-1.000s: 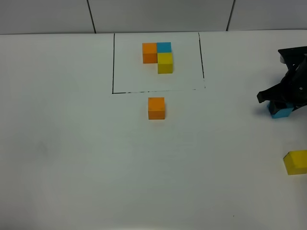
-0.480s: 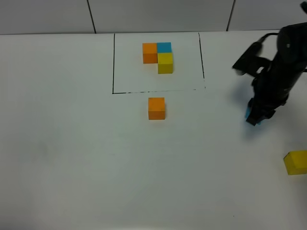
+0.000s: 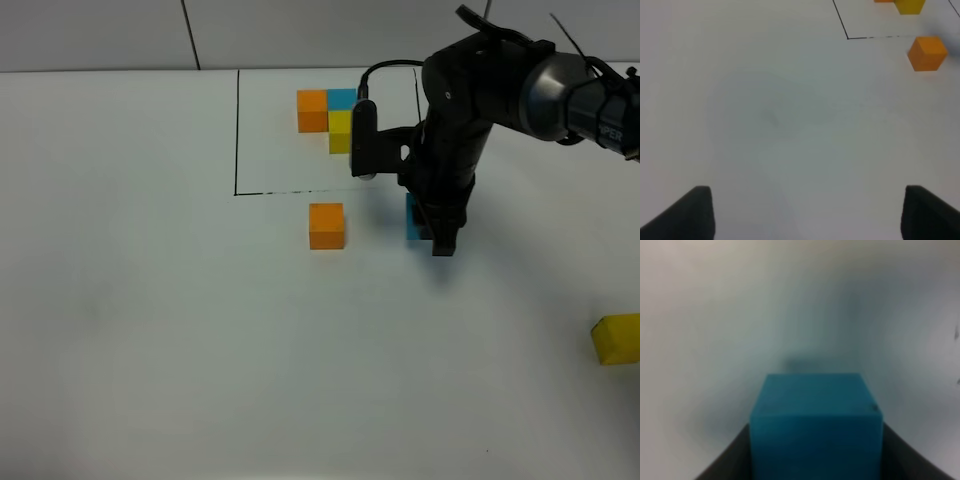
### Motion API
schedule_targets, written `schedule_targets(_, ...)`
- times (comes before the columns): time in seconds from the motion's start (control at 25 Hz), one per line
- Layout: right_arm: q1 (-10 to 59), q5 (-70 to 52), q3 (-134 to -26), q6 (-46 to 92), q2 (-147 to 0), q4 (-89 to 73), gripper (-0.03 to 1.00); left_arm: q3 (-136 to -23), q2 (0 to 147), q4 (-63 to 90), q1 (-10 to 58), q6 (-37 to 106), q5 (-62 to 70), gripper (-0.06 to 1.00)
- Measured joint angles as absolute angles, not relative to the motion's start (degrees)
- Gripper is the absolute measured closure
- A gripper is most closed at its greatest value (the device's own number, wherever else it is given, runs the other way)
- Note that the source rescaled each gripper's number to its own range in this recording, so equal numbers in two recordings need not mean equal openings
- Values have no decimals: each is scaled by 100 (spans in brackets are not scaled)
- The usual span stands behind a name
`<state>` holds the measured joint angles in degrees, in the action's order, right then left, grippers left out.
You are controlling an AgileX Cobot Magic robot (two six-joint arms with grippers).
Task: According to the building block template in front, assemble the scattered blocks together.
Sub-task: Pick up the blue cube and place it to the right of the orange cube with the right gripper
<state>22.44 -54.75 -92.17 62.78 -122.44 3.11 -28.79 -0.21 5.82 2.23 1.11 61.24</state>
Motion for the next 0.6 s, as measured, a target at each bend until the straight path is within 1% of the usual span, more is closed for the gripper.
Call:
schedule_targets(0.36,2462,-5830,-10363,6538,-13144,0,95,-2879,-21,582,223,111,6124,32)
schedule_targets(0.6,2483,-5951,-10643,6555,-13413,0,95,-2879,-21,582,223,111,6124,32)
